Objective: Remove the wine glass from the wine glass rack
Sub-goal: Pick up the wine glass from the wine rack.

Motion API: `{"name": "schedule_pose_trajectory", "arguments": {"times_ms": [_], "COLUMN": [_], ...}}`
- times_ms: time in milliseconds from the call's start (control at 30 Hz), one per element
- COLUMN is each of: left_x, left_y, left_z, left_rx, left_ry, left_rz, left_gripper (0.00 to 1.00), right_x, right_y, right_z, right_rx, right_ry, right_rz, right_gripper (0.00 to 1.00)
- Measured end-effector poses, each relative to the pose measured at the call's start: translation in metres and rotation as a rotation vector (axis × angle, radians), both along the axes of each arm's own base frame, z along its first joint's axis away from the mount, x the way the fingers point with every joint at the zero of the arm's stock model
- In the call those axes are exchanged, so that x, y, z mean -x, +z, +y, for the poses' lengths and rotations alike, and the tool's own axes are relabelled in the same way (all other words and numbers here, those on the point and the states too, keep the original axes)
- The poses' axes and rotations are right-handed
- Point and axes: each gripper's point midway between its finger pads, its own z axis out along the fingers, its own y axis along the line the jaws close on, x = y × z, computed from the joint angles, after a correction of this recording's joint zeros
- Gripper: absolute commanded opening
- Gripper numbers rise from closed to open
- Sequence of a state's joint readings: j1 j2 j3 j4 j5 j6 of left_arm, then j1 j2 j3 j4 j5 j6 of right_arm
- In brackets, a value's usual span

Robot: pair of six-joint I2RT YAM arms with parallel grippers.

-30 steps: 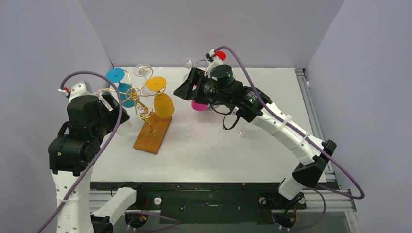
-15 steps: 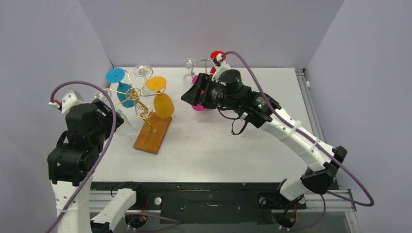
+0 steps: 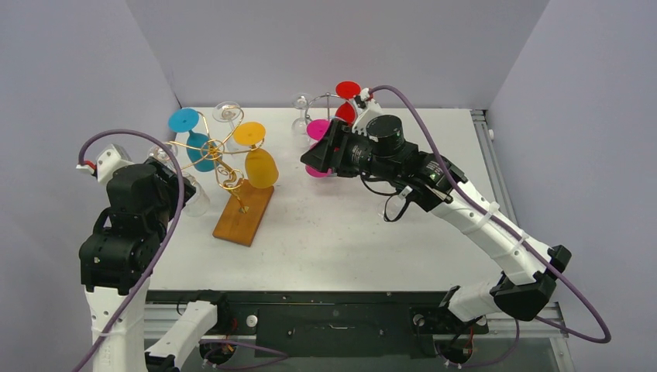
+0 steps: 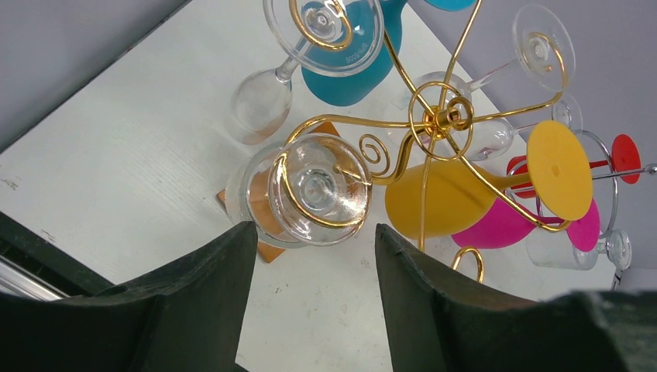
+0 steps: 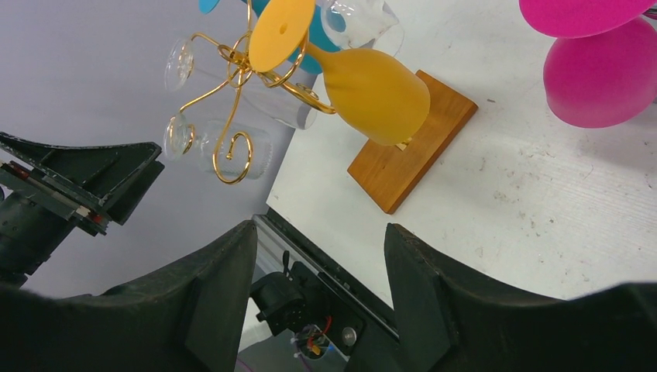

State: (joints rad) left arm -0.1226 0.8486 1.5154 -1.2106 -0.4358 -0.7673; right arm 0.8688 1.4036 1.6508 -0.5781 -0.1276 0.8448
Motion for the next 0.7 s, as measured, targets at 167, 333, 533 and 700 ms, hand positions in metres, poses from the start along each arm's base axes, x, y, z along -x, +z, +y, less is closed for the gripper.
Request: {"name": "schedule_pose_trajectory", "arguments": {"times_ms": [167,333,533,700], "left_x": [-0.003,-0.004,-0.01,-0.014], "left_y": [0.0,-0.001,-0.005,-0.012], "left_z": [0.001,0.002,0.008,0.013], "left_rx": [0.005,0.002,0.007,0.02], "left_ry": [0.011,0.017,0.051,0.074], "left_rz": [0.0,0.005,0.008,0.019], "left_gripper": [0.54,0.54,0.54,0.51], "right_x": [-0.001,-0.001,0.001,0.001], "right_y": [-0.005,-0.009,-0.006,-0.006], "right_z": [-0.004,-0.008,-0.013,-0.014], "right_rx": [0.008,0.016,0.009,0.009], "right_ry": [-0.007,-0.013,-0.019,-0.019], "right_rz": [0.006,0.013,0.007,0.007], "right_gripper": [0.57,0.57,0.57,0.57]}}
